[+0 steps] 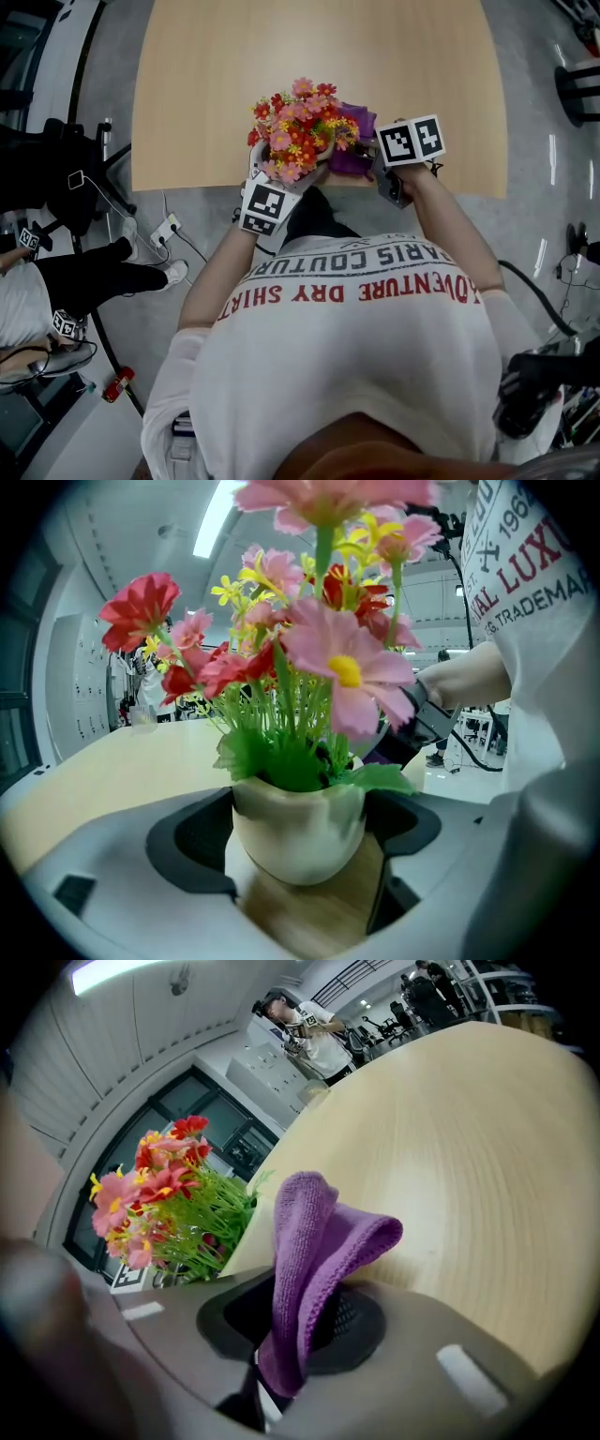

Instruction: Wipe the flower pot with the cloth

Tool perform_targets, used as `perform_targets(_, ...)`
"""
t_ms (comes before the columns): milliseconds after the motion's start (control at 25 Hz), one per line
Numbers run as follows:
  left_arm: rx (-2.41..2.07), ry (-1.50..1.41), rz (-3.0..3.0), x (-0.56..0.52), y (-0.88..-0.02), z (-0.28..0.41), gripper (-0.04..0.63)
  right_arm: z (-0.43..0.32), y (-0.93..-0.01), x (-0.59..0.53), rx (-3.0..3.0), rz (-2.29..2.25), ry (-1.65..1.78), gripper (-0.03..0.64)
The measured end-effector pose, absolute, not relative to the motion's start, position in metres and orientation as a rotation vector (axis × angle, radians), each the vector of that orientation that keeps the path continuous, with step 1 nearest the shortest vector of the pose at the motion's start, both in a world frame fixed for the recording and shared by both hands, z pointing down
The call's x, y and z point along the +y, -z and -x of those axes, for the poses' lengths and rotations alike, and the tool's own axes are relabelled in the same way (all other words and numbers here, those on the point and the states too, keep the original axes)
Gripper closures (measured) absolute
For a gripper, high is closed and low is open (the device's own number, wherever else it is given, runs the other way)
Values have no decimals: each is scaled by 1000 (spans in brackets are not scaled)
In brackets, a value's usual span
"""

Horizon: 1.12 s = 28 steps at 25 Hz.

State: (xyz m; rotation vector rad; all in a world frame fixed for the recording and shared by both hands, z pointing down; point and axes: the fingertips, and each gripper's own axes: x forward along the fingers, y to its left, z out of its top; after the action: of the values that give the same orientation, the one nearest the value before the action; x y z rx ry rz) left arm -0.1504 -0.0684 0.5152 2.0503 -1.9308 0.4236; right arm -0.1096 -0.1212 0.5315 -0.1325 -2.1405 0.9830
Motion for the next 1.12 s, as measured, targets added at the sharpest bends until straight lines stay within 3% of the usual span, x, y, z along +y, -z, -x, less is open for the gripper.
perform_targets(440, -1895, -444, -2073, -72, -514, 153, 141, 108, -540, -129, -2115, 70, -963, 557)
perform_targets(1120, -2290, -278, -1530, -56, -514, 143, 130, 44, -505, -117, -2271, 66, -1024, 557)
